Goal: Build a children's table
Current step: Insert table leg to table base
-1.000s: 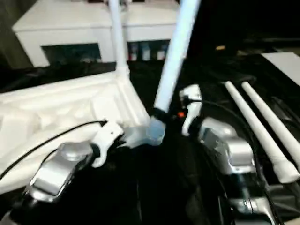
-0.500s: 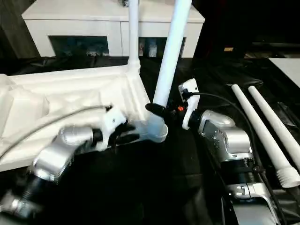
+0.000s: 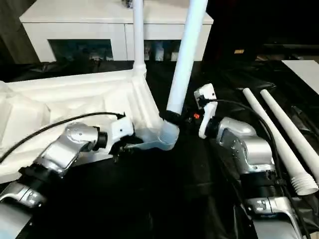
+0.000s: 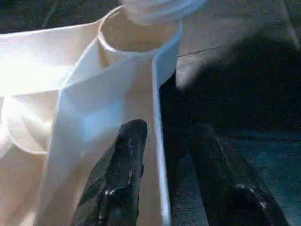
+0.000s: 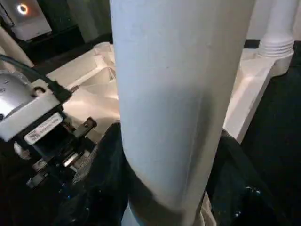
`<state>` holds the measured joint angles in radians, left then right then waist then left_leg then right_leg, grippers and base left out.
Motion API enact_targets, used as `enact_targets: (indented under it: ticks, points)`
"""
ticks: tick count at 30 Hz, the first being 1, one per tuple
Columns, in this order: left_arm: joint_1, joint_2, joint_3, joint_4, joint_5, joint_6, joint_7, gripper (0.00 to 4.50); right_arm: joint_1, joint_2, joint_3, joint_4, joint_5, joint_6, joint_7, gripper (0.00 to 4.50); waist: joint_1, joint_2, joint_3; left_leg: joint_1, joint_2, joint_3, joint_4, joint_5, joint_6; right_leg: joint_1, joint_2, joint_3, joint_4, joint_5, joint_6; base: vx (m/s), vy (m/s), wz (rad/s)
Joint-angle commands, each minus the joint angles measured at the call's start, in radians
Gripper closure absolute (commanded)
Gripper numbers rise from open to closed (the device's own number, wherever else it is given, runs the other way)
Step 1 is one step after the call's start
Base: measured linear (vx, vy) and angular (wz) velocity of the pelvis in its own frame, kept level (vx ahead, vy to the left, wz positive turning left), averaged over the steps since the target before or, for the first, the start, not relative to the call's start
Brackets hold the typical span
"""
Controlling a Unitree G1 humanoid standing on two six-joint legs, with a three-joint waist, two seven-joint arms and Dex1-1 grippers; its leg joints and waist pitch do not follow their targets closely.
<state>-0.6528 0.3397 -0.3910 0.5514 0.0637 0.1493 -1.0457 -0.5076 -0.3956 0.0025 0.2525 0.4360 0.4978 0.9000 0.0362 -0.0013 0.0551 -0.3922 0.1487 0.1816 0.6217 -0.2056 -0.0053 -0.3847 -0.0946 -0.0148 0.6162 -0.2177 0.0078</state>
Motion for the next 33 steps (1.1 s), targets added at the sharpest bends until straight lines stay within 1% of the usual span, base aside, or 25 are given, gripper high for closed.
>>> enact_targets:
  ticks: [1, 2, 3, 4, 5, 6, 7, 8, 10, 12, 16, 17, 18, 19, 21, 23, 24, 26, 27, 28, 29, 30, 31, 32, 33]
  points:
    - [-0.015, -0.002, -0.011, 0.05, 0.021, -0.008, 0.009, 2.84, 0.002, -0.013, -0.021, -0.037, 0.0, -0.01, -0.001, 2.67, -0.001, 0.006, -0.078, 0.033, 0.07, -0.021, -0.074, -0.023, 0.075, 0.044, -0.051, 0.019, -0.039, 0.185, -0.326, 0.0, 0.0, 0.0]
    - [-0.016, -0.002, -0.012, 0.059, 0.024, -0.01, 0.012, 2.96, 0.004, -0.013, -0.021, -0.038, 0.0, -0.01, -0.002, 2.67, -0.001, 0.006, -0.077, 0.034, 0.072, -0.022, -0.076, -0.033, 0.071, 0.044, -0.053, 0.019, -0.039, 0.173, -0.329, 0.0, 0.0, 0.0]
    - [-0.016, -0.002, -0.012, 0.059, 0.024, -0.01, 0.012, 2.96, 0.004, -0.013, -0.021, -0.038, 0.0, -0.01, -0.002, 2.67, -0.002, 0.006, -0.076, 0.034, 0.072, -0.022, -0.077, -0.04, 0.071, 0.043, -0.053, 0.019, -0.04, 0.163, -0.33, 0.0, 0.0, 0.0]
    - [-0.016, -0.005, -0.005, 0.068, 0.021, -0.003, 0.019, 3.07, 0.006, -0.013, -0.022, -0.041, 0.002, -0.01, -0.002, 2.67, -0.002, 0.007, -0.074, 0.034, 0.074, -0.022, -0.079, -0.06, 0.064, 0.043, -0.054, 0.02, -0.042, 0.141, -0.33, 0.0, 0.0, 0.0]
    - [-0.016, -0.006, -0.002, 0.074, 0.019, -0.006, 0.019, 3.16, 0.007, -0.013, -0.022, -0.043, 0.003, -0.009, -0.003, 2.67, -0.002, 0.005, -0.073, 0.035, 0.074, -0.021, -0.08, -0.081, 0.057, 0.043, -0.054, 0.02, -0.044, 0.115, -0.328, 0.0, 0.0, 0.0]
    - [-0.017, -0.009, 0.003, 0.079, 0.013, -0.007, 0.015, 3.28, 0.007, -0.013, -0.022, -0.043, 0.005, -0.008, -0.003, 2.67, -0.003, 0.007, -0.071, 0.037, 0.075, -0.021, -0.082, -0.104, 0.048, 0.041, -0.054, 0.02, -0.048, 0.085, -0.326, 0.0, 0.0, 0.0]
    - [-0.017, -0.01, 0.007, 0.084, 0.007, -0.009, 0.007, 3.28, 0.008, -0.013, -0.022, -0.044, 0.004, -0.009, -0.004, 2.67, -0.003, 0.005, -0.071, 0.037, 0.074, -0.021, -0.083, -0.111, 0.045, 0.04, -0.054, 0.021, -0.049, 0.074, -0.324, 0.0, 0.0, 0.0]
    - [-0.016, -0.009, 0.009, 0.084, 0.004, -0.013, 0.001, 3.45, 0.009, -0.012, -0.022, -0.044, 0.004, -0.01, -0.005, 2.67, -0.003, 0.007, -0.071, 0.037, 0.075, -0.022, -0.084, -0.116, 0.038, 0.041, -0.054, 0.021, -0.049, 0.063, -0.321, 0.0, 0.0, 0.0]
    - [-0.015, -0.007, 0.01, 0.083, 0.001, -0.013, -0.006, 3.54, 0.01, -0.011, -0.022, -0.044, 0.004, -0.01, -0.005, 2.67, -0.003, 0.007, -0.072, 0.038, 0.075, -0.022, -0.085, -0.115, 0.032, 0.039, -0.053, 0.02, -0.048, 0.065, -0.318, 0.0, 0.0, 0.0]
    - [-0.012, 0.001, 0.004, 0.087, 0.001, -0.015, -0.037, 3.72, 0.011, -0.01, -0.025, -0.044, 0.004, -0.012, -0.01, 2.67, -0.002, 0.007, -0.072, 0.038, 0.074, -0.021, -0.085, -0.107, 0.035, 0.038, -0.053, 0.02, -0.048, 0.08, -0.316, 0.0, 0.0, 0.0]
    - [-0.004, 0.01, -0.001, 0.073, 0.007, 0.017, -0.04, 3.95, 0.006, -0.008, -0.031, -0.036, 0.001, -0.018, -0.018, 2.67, -0.002, 0.009, -0.072, 0.038, 0.074, -0.021, -0.085, -0.11, 0.033, 0.038, -0.053, 0.021, -0.048, 0.085, -0.316, 0.0, 0.0, 0.0]
    - [0.01, 0.018, -0.002, 0.059, 0.007, 0.032, -0.045, 4.17, 0.002, -0.005, -0.034, -0.029, -0.001, -0.024, -0.024, 2.67, -0.001, 0.011, -0.073, 0.038, 0.075, -0.022, -0.085, -0.108, 0.032, 0.038, -0.054, 0.021, -0.046, 0.09, -0.318, 0.0, 0.0, 0.0]
    - [0.013, 0.02, -0.002, 0.056, 0.008, 0.035, -0.044, 4.17, 0.001, -0.005, -0.035, -0.027, -0.002, -0.025, -0.025, 2.67, -0.002, 0.01, -0.072, 0.037, 0.074, -0.021, -0.085, -0.106, 0.034, 0.039, -0.053, 0.02, -0.046, 0.095, -0.318, 0.0, 0.0, 0.0]
    - [0.023, 0.025, -0.001, 0.046, 0.01, 0.047, -0.041, 4.31, -0.001, -0.003, -0.037, -0.025, -0.001, -0.026, -0.029, 2.67, -0.002, 0.009, -0.073, 0.037, 0.075, -0.021, -0.085, -0.103, 0.035, 0.039, -0.053, 0.02, -0.046, 0.099, -0.318, 0.0, 0.0, 0.0]
    - [0.039, 0.03, 0.004, 0.029, 0.014, 0.071, -0.022, 4.33, -0.001, -0.002, -0.039, -0.027, 0.002, -0.024, -0.029, 2.67, -0.003, 0.009, -0.073, 0.036, 0.074, -0.021, -0.084, -0.096, 0.04, 0.04, -0.054, 0.021, -0.046, 0.105, -0.322, 0.0, 0.0, 0.0]
    - [0.053, 0.03, 0.013, 0.012, 0.007, 0.085, -0.017, 4.49, 0.001, -0.003, -0.041, -0.03, 0.008, -0.018, -0.026, 2.67, -0.003, 0.007, -0.071, 0.035, 0.075, -0.021, -0.084, -0.101, 0.045, 0.04, -0.055, 0.021, -0.048, 0.089, -0.321, 0.0, 0.0, 0.0]
    - [0.064, 0.029, 0.022, -0.003, -0.002, 0.096, -0.015, 4.49, 0.003, -0.004, -0.042, -0.032, 0.012, -0.014, -0.024, 2.67, -0.003, 0.006, -0.071, 0.035, 0.075, -0.02, -0.085, -0.105, 0.045, 0.039, -0.054, 0.021, -0.048, 0.08, -0.319, 0.0, 0.0, 0.0]
    - [0.1, 0.039, 0.02, -0.058, 0.001, 0.132, -0.006, 4.5, 0.016, -0.01, -0.042, -0.045, 0.013, -0.008, -0.024, 2.67, -0.003, 0.01, -0.07, 0.033, 0.077, -0.023, -0.087, -0.109, 0.04, 0.041, -0.056, 0.021, -0.048, 0.064, -0.316, 0.0, 0.0, 0.0]
    - [0.114, 0.042, 0.018, -0.08, 0.006, 0.149, 0.004, 4.5, 0.021, -0.013, -0.042, -0.048, 0.01, -0.008, -0.027, 2.67, -0.005, 0.01, -0.07, 0.033, 0.078, -0.022, -0.088, -0.11, 0.04, 0.041, -0.055, 0.021, -0.049, 0.066, -0.314, 0.0, 0.0, 0.0]
    - [0.133, 0.046, 0.014, -0.112, 0.015, 0.172, 0.017, 4.5, 0.027, -0.016, -0.044, -0.053, 0.007, -0.009, -0.031, 2.67, -0.005, 0.009, -0.071, 0.036, 0.078, -0.021, -0.087, -0.105, 0.041, 0.039, -0.053, 0.021, -0.048, 0.074, -0.313, 0.0, 0.0, 0.0]
    - [0.169, 0.053, 0.007, -0.172, 0.032, 0.215, 0.043, 4.5, 0.04, -0.023, -0.048, -0.064, 0.002, -0.009, -0.04, 2.67, -0.004, 0.009, -0.07, 0.034, 0.079, -0.022, -0.088, -0.102, 0.044, 0.04, -0.054, 0.021, -0.048, 0.076, -0.312, 0.0, 0.0, 0.0]
    - [0.198, 0.053, 0.008, -0.22, 0.041, 0.252, 0.069, 4.5, 0.053, -0.026, -0.054, -0.077, 0.001, -0.005, -0.052, 2.67, -0.002, 0.015, -0.07, 0.033, 0.082, -0.024, -0.089, -0.092, 0.044, 0.042, -0.056, 0.022, -0.047, 0.088, -0.308, 0.0, 0.0, 0.0]
    - [0.218, 0.052, 0.011, -0.253, 0.046, 0.278, 0.085, 4.5, 0.062, -0.028, -0.058, -0.087, 0.0, -0.001, -0.062, 2.67, -0.004, 0.012, -0.07, 0.032, 0.08, -0.023, -0.088, -0.088, 0.048, 0.04, -0.053, 0.021, -0.048, 0.093, -0.307, 0.0, 0.0, 0.0]
    - [0.246, 0.053, 0.013, -0.303, 0.047, 0.315, 0.098, 4.5, 0.077, -0.027, -0.069, -0.102, 0.0, -0.001, -0.081, 2.67, -0.002, 0.019, -0.07, 0.033, 0.078, -0.023, -0.087, -0.087, 0.049, 0.04, -0.053, 0.02, -0.048, 0.09, -0.306, 0.0, 0.0, 0.0]
    - [0.258, 0.053, 0.014, -0.325, 0.046, 0.331, 0.102, 4.5, 0.083, -0.027, -0.074, -0.108, -0.001, -0.001, -0.089, 2.67, -0.004, 0.016, -0.07, 0.033, 0.078, -0.022, -0.089, -0.092, 0.048, 0.04, -0.051, 0.021, -0.05, 0.086, -0.305, 0.0, 0.0, 0.0]
